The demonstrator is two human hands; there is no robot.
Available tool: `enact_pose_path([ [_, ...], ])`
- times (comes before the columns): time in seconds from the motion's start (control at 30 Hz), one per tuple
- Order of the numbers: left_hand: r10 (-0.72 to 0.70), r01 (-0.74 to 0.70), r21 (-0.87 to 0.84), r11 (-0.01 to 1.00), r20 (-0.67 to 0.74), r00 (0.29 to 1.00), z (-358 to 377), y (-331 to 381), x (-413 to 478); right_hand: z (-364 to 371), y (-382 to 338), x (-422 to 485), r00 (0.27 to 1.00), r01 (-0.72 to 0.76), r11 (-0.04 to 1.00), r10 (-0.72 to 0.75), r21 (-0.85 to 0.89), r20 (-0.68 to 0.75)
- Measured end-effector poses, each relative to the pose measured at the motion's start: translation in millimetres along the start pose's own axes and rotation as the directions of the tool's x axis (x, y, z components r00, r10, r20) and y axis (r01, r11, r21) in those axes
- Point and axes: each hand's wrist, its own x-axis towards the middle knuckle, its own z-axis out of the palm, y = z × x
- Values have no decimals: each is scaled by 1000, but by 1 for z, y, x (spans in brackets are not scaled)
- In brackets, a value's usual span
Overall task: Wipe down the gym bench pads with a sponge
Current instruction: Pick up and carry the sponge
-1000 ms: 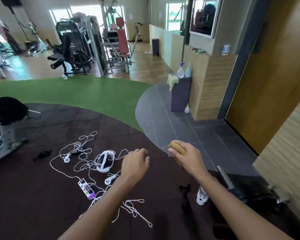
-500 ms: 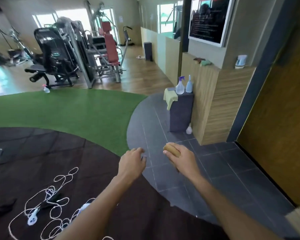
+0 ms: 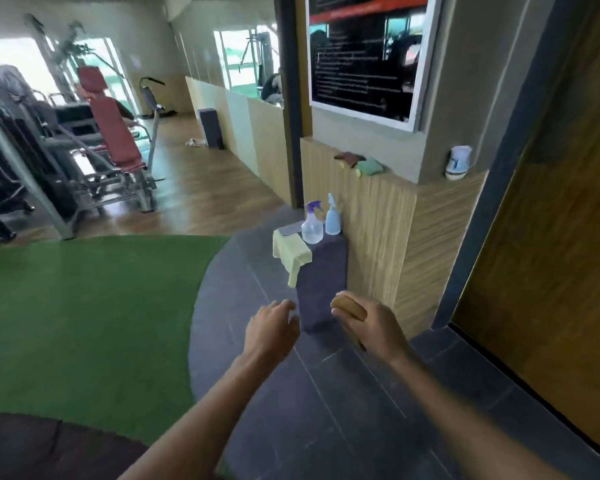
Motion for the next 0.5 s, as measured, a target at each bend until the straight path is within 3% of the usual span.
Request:
enact_pose_path([
  [0.23, 269, -273, 37, 961, 74, 960, 26, 43, 240, -48, 56, 202, 981, -31, 999, 29, -8, -193],
  [0.33, 334, -329, -66, 942, 84, 939, 48, 65, 342, -70, 97, 291, 958, -47, 999, 42, -11, -284],
  [0.5, 446, -443, -59, 895, 139, 884, 76, 102, 490, -114, 151, 423, 955, -68, 993, 35, -101, -296],
])
